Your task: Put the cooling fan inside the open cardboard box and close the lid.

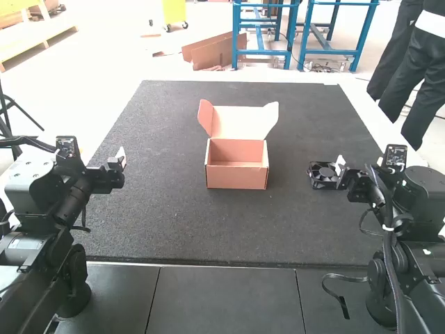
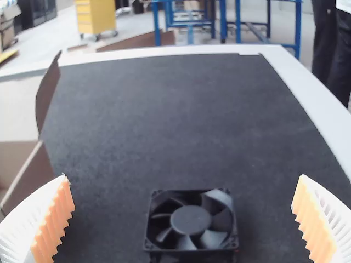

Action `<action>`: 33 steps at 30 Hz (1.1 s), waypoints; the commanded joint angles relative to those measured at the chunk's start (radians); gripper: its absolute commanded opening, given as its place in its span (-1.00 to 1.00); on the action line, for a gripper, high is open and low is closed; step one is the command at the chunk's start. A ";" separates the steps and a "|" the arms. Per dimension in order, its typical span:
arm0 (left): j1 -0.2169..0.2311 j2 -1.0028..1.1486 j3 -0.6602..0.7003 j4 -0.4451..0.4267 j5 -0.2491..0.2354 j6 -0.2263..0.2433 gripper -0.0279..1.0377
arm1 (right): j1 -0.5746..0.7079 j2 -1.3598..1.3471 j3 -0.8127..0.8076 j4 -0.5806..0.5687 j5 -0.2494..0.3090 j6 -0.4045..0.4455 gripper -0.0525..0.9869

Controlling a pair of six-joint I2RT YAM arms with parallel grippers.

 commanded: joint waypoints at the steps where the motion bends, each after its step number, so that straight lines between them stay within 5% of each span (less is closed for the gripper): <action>1: 0.002 -0.014 -0.007 0.008 0.013 0.012 0.86 | -0.012 -0.008 -0.004 -0.001 0.009 0.009 0.86; 18: 0.006 -0.012 -0.007 0.015 0.013 0.012 0.86 | -0.014 -0.008 -0.004 0.071 0.011 0.030 0.86; 28: 0.023 -0.012 -0.007 0.278 -0.014 0.001 0.86 | -0.031 -0.008 0.003 0.260 0.009 0.046 0.86; 33: 0.020 0.014 0.062 0.313 -0.022 0.001 0.87 | -0.032 0.031 0.082 0.267 0.002 0.046 0.86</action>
